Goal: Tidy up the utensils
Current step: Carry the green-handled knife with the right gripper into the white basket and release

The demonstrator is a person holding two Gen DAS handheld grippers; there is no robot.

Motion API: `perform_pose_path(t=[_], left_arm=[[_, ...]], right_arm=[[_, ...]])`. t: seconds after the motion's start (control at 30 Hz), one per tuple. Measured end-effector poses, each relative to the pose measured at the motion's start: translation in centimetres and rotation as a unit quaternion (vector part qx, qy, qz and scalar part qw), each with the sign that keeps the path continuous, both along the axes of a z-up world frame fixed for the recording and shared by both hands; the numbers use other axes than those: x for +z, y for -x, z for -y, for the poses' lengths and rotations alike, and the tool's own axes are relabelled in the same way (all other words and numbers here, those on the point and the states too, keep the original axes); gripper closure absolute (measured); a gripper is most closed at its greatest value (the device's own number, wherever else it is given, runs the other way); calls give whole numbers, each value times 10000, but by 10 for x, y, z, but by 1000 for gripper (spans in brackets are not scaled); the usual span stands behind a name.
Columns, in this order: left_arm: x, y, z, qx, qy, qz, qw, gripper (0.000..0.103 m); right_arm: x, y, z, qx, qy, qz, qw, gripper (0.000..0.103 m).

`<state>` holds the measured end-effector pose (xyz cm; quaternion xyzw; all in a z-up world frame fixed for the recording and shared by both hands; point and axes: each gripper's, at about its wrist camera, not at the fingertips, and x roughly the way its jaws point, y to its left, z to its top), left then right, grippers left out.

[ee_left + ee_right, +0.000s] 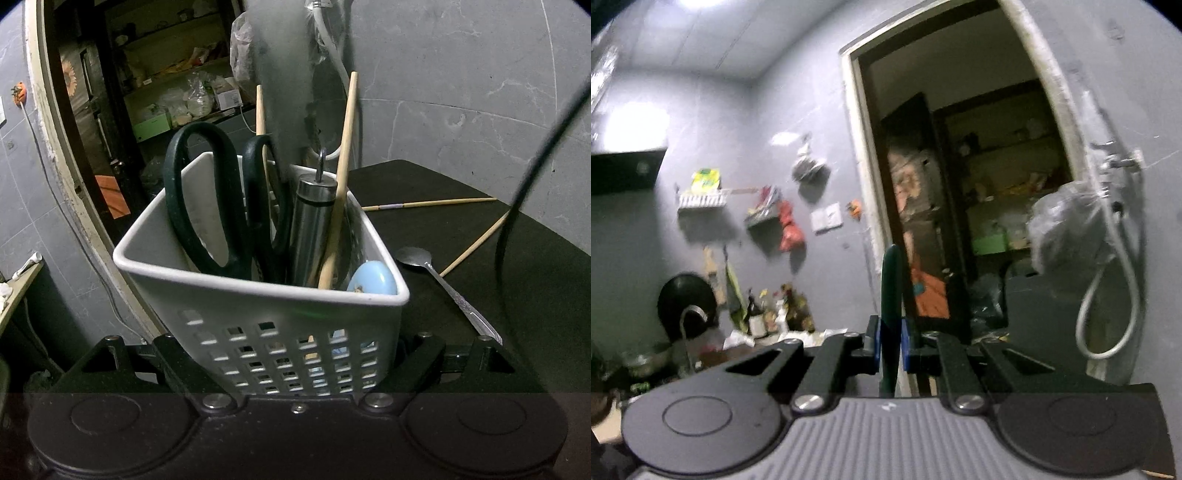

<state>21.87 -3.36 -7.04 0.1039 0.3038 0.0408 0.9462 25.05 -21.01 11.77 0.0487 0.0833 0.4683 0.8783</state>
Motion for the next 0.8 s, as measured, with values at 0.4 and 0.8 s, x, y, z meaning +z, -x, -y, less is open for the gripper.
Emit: perform_pose_path(t=[0.4, 0.8], left_arm=[[0, 0, 0, -5, 7, 7, 10000, 15], [0, 0, 0, -7, 11, 8, 10000, 15]], right_arm=[[-46, 17, -39, 213, 690, -400, 9966, 91], [-61, 25, -43, 254, 1143, -611, 9912, 86]])
